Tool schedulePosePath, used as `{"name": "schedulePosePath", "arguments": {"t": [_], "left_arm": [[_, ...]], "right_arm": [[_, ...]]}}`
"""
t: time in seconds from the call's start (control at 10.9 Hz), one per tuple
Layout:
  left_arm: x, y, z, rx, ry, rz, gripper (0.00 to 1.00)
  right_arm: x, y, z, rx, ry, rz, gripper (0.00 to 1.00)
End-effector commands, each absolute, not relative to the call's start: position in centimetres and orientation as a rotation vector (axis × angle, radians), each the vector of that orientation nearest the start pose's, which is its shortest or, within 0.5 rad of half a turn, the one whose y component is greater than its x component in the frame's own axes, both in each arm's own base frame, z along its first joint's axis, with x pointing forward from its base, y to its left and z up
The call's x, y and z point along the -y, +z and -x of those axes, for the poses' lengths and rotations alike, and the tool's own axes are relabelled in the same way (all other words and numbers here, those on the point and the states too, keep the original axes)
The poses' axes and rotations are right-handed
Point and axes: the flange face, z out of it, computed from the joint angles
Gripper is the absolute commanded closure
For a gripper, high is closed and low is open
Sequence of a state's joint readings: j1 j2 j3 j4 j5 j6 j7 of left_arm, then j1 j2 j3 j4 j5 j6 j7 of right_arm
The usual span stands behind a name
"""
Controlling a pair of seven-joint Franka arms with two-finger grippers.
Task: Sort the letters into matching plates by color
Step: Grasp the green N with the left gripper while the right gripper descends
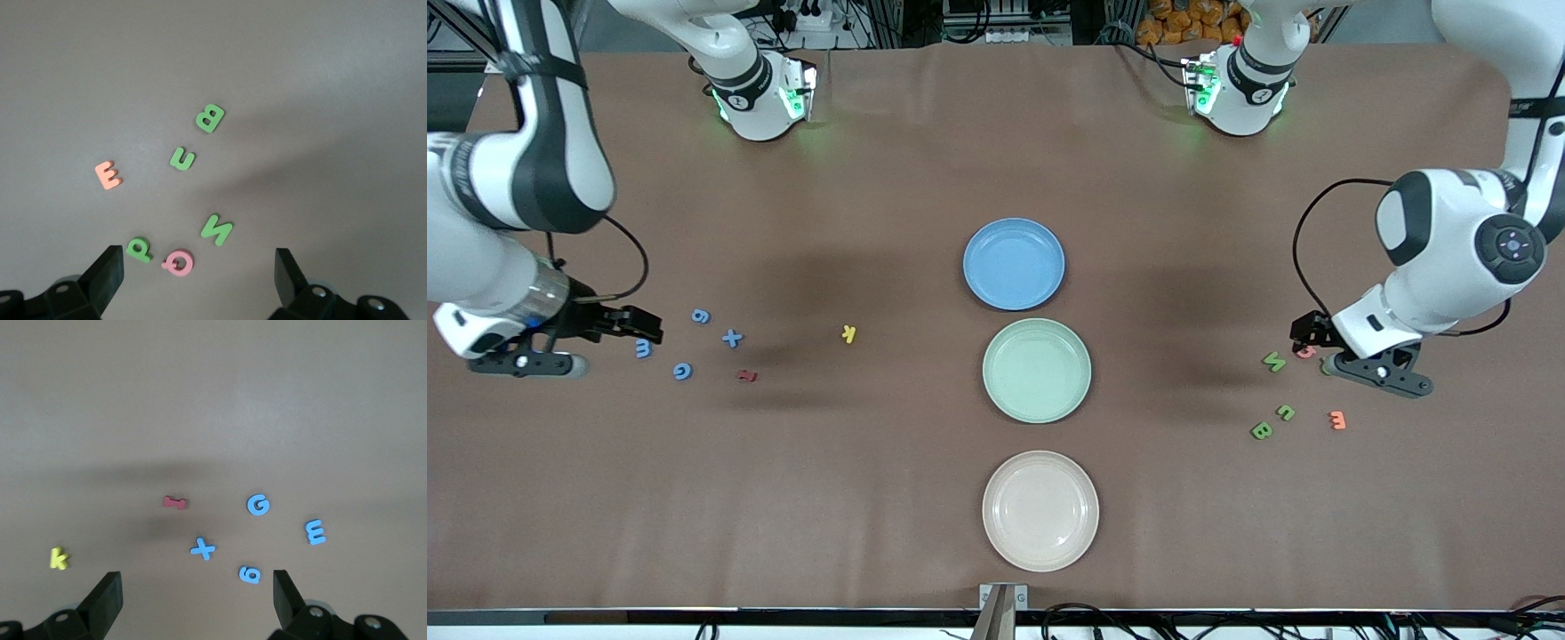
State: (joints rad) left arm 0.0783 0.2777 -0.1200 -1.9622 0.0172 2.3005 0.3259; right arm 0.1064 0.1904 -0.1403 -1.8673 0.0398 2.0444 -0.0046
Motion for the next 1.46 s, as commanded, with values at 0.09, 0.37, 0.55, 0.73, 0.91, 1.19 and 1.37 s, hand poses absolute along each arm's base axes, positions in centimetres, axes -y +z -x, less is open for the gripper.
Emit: {"name": "schedulePosePath", "arguments": {"t": [0.09, 0.37, 0.55, 0.73, 0.91, 1.19, 1.37], "left_arm": [[2.2, 29.5, -61.1, -0.815, -0.101, 3.034, 0.00], [2.0, 25.9, -59.5, -0.893, -0.104, 3.015, 0.00], [1.9, 24.6, -59.4, -0.935, -0.083, 3.009, 0.00], [1.3, 23.5, -59.2, -1.056, -0.057, 2.975, 0.02], [1.2, 22.3, -59.2, -1.122, -0.040, 2.958, 0.02], [1.7, 21.2, -59.1, -1.141, -0.050, 2.951, 0.02], [1.9, 21.0, -59.0, -1.195, -0.053, 2.929, 0.04]], "right_arm": [[2.0, 32.5, -56.2, -0.129, -0.026, 3.118, 0.00], [2.2, 28.1, -54.3, -0.147, 0.007, 3.125, 0.00], [2.0, 25.9, -54.2, -0.146, 0.024, 3.132, 0.00], [1.6, 22.7, -54.2, -0.135, -0.006, 3.143, 0.00], [1.0, 21.3, -54.2, -0.139, -0.003, 3.144, 0.00], [-0.1, 19.9, -53.9, -0.124, -0.013, 3.140, 0.00], [-0.1, 19.1, -53.1, -0.148, -0.030, 3.140, 0.00]]}}
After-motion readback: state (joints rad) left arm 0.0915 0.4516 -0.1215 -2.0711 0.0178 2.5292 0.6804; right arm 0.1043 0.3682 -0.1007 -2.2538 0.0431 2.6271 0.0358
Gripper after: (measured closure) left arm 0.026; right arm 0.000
